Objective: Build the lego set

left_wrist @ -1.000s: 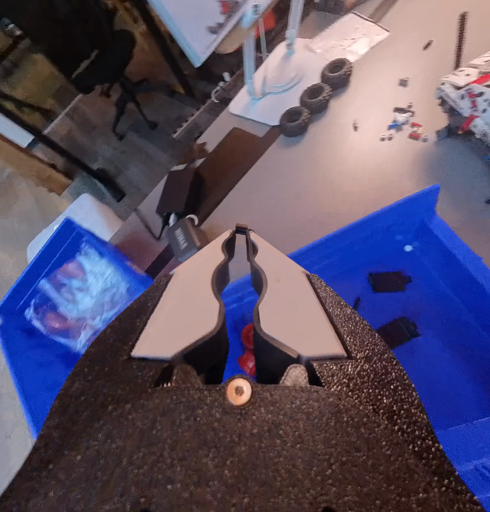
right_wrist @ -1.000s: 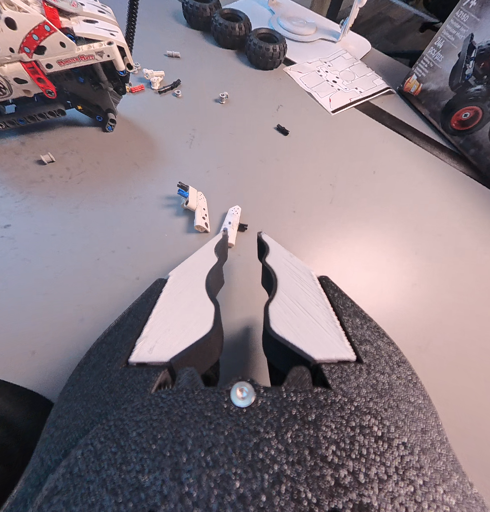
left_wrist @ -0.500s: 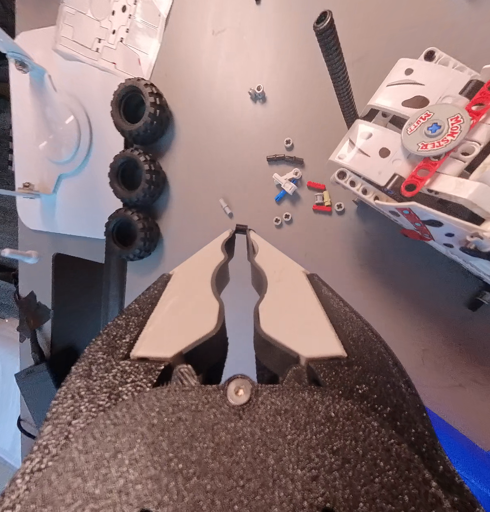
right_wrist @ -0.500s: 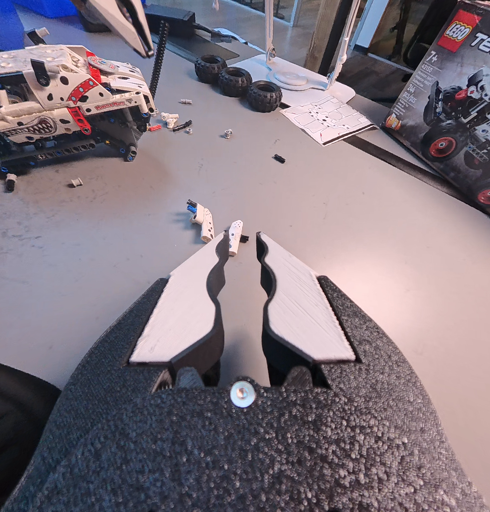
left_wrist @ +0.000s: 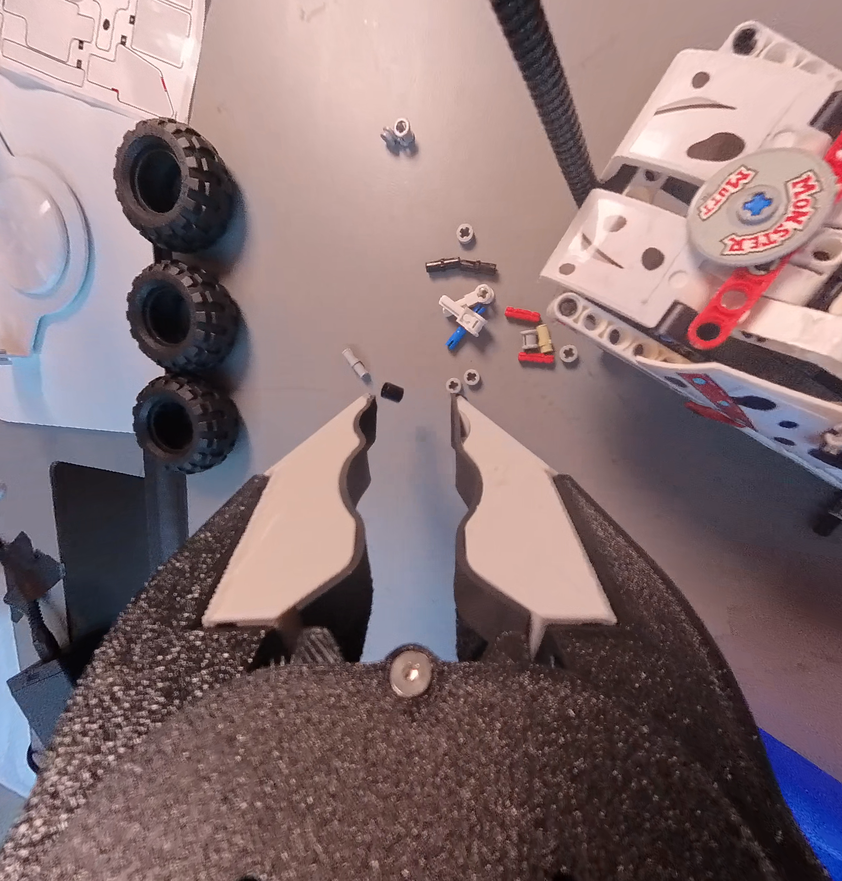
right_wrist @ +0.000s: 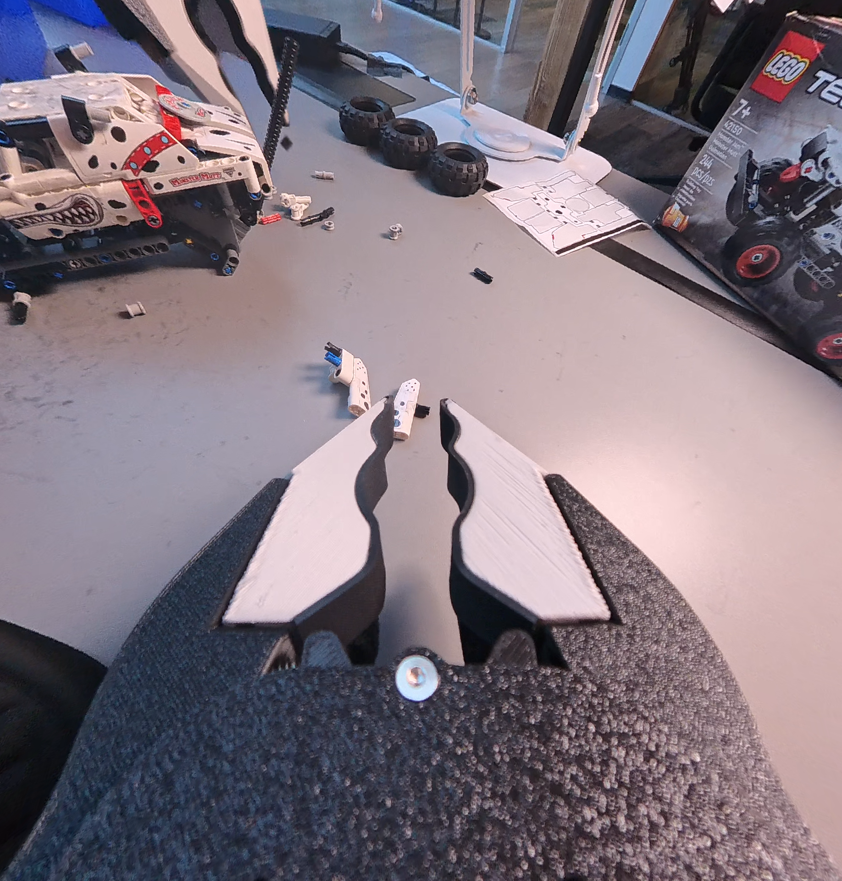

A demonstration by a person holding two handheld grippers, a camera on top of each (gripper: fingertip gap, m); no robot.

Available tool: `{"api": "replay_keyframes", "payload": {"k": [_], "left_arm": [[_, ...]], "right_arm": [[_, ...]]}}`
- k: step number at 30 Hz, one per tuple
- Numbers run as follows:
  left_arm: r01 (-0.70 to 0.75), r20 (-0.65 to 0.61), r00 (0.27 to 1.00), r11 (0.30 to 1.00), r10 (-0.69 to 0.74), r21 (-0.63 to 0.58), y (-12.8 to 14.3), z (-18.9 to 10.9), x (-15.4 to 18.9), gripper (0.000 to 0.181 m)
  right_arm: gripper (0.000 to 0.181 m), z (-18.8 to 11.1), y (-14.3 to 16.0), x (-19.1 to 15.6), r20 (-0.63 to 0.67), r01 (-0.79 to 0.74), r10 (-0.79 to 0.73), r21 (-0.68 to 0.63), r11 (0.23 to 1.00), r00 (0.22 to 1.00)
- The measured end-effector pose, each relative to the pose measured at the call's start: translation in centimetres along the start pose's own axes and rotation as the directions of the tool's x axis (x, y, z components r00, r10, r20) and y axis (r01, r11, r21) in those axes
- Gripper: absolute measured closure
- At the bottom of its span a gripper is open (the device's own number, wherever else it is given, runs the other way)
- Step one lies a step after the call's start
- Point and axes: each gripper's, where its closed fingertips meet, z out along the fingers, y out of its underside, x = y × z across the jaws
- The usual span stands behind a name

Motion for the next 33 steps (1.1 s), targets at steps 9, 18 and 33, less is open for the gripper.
{"api": "replay_keyframes", "payload": {"k": [9,18,33], "left_arm": [[-0.024,0.056,0.998,0.998,0.027,-0.059,1.4,-1.3,0.5,0.142],[0.435,0.114,0.898,0.898,-0.426,-0.072,6.2,-17.0,10.3,0.143],[0.483,0.27,0.874,0.658,-0.404,-0.578,25.1,-14.7,22.2,0.155]], "right_arm": [[0.164,0.0,0.0,0.2,-0.013,-0.003,0.003,0.002,1.0,1.0],[0.164,-0.3,0.1,0.2,-0.014,-0.003,0.003,0.003,1.0,1.0],[0.164,-0.3,0.4,0.5,-0.029,-0.01,0.01,-0.013,1.0,1.0]]}}
